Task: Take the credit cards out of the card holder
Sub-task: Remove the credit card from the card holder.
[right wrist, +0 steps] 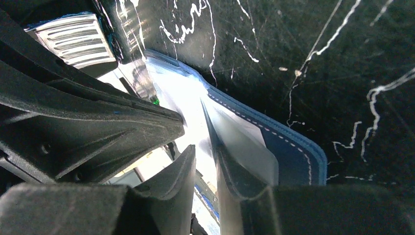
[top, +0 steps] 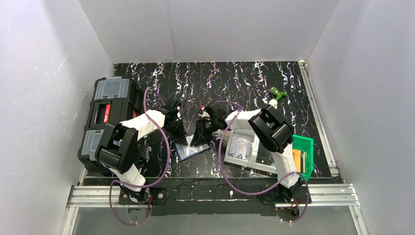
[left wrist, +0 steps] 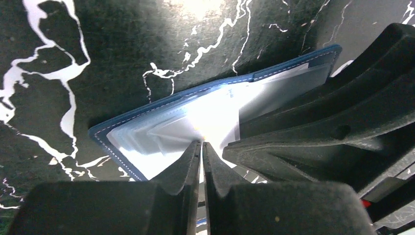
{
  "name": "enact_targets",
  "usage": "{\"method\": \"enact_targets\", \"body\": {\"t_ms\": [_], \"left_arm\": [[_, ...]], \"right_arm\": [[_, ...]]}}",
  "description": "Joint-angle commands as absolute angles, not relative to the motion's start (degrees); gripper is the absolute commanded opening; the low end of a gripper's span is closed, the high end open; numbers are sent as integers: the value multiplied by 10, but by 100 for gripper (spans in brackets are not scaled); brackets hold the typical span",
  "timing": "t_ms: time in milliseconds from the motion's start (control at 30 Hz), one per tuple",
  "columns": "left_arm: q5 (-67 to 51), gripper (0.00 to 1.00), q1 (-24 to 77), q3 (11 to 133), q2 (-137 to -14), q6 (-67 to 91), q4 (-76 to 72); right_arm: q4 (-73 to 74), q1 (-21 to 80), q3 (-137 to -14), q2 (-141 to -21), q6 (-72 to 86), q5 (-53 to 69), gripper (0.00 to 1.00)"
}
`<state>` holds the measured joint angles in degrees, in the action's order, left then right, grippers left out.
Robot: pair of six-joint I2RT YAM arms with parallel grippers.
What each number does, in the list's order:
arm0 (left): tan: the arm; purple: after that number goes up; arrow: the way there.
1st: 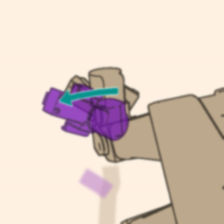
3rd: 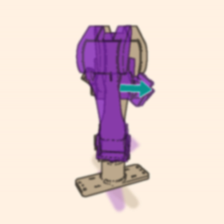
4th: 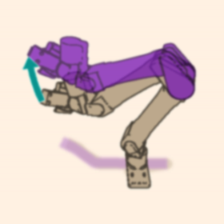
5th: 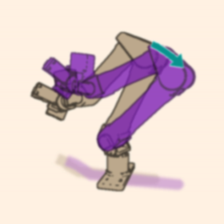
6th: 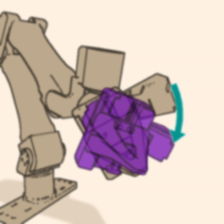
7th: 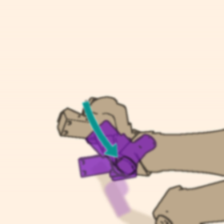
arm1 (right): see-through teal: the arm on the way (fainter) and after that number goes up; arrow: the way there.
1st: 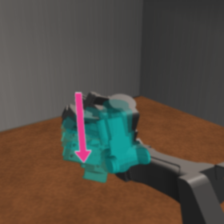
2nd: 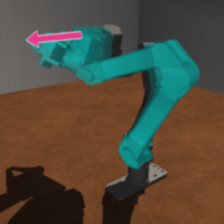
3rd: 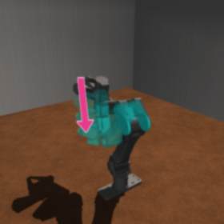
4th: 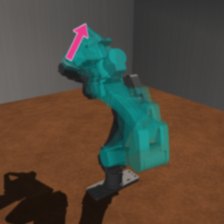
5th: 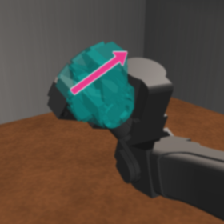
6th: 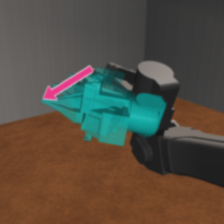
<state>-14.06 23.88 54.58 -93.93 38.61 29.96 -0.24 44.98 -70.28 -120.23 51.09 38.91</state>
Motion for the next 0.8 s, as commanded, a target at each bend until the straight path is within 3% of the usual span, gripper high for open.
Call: {"method": "enact_targets", "body": {"t_ms": [0, 433, 767], "left_arm": [[-128, 6, 243, 537, -968, 382, 295], [-91, 11, 243, 551, -930, 362, 333], [-30, 14, 242, 530, -858, 357, 381]], "right_arm": [[-13, 460, -721, -1220, 516, 394, 27], [-21, 459, -699, -1210, 532, 366, 3], [-23, 457, -678, -1199, 545, 331, 1]]}}
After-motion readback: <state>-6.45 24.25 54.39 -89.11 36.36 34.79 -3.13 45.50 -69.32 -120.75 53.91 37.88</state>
